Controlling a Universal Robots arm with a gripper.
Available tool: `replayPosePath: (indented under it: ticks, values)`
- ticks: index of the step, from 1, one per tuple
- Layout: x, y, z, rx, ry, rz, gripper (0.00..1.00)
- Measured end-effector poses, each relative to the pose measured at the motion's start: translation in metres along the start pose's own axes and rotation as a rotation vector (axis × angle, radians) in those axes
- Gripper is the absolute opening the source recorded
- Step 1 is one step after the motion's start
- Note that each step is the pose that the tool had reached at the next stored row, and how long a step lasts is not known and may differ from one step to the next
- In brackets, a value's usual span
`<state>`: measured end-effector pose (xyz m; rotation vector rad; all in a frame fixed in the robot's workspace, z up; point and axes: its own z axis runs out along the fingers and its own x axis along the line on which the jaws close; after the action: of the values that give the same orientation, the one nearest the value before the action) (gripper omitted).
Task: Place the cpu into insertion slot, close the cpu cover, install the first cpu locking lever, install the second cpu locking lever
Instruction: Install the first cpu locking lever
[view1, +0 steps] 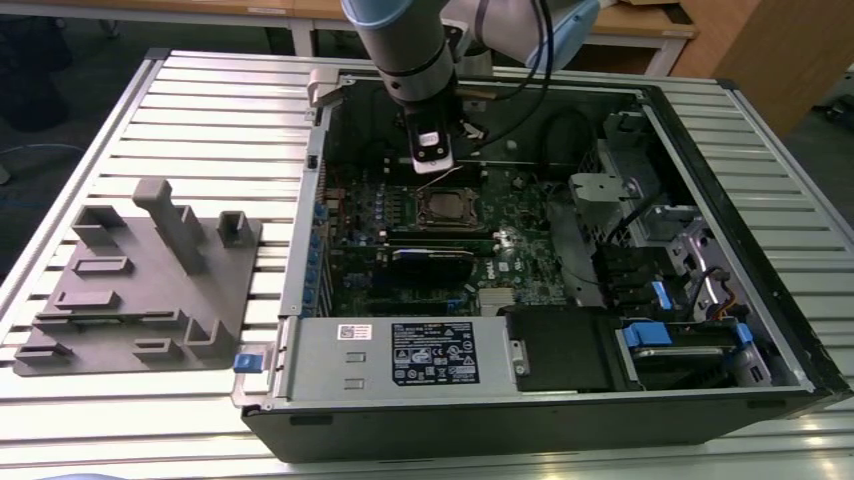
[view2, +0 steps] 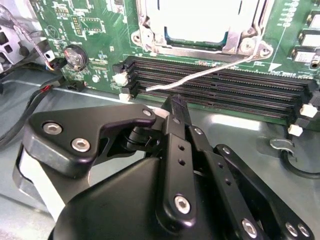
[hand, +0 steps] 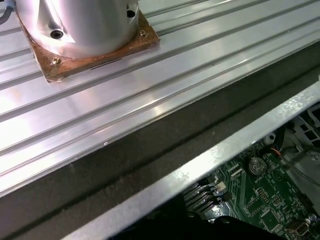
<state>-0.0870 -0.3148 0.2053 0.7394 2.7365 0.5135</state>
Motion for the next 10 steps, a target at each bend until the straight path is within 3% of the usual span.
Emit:
replayPosePath:
  ticks: [5, 6, 10]
  values:
    - [-0.0010, 0.0025, -0.0061, 0.0000, 0.0000, 0.000, 0.11]
    - [-0.0021, 0.0046, -0.0122, -0.0003, -0.0001, 0.000, 0.11]
    - [-0.0020, 0.0046, -0.0122, -0.0002, 0.0000, 0.000, 0.11]
